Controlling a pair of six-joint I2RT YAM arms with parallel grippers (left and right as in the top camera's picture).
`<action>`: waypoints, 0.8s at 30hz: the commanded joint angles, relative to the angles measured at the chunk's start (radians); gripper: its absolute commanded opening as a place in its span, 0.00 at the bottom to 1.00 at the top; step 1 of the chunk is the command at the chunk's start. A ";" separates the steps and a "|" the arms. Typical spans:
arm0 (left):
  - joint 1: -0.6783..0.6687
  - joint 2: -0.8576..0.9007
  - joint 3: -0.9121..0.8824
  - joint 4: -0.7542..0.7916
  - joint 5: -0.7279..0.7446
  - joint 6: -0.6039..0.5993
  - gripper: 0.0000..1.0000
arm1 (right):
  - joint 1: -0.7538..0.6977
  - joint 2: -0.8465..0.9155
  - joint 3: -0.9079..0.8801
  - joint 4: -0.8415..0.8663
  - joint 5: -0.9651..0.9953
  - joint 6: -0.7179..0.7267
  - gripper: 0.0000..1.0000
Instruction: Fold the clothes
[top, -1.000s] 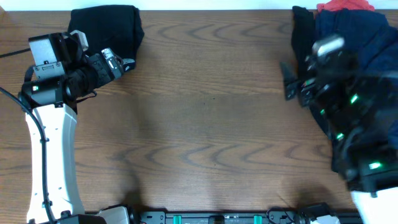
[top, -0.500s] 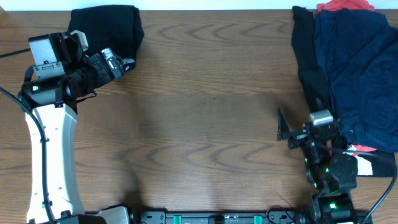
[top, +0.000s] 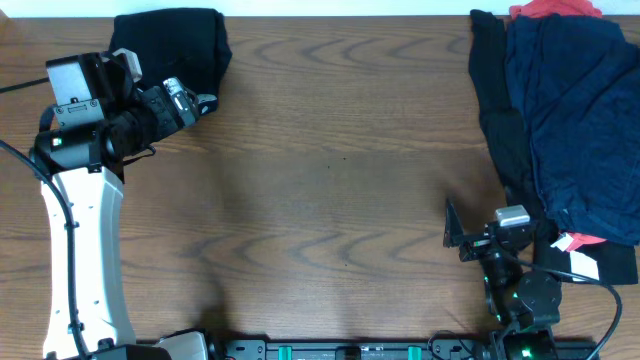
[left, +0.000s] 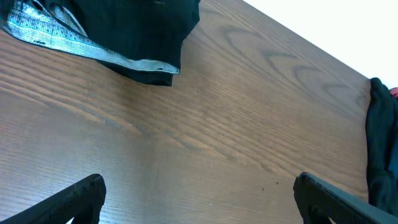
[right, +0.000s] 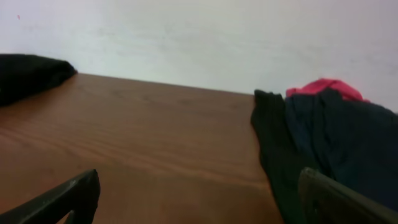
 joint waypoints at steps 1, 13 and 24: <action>0.000 0.004 0.004 -0.003 -0.005 0.021 0.98 | -0.012 -0.050 -0.002 -0.058 0.024 0.018 0.99; 0.000 0.004 0.004 -0.003 -0.005 0.021 0.98 | -0.012 -0.163 -0.002 -0.157 0.042 0.018 0.99; 0.000 0.004 0.004 -0.003 -0.005 0.021 0.98 | -0.012 -0.160 -0.002 -0.159 0.042 0.018 0.99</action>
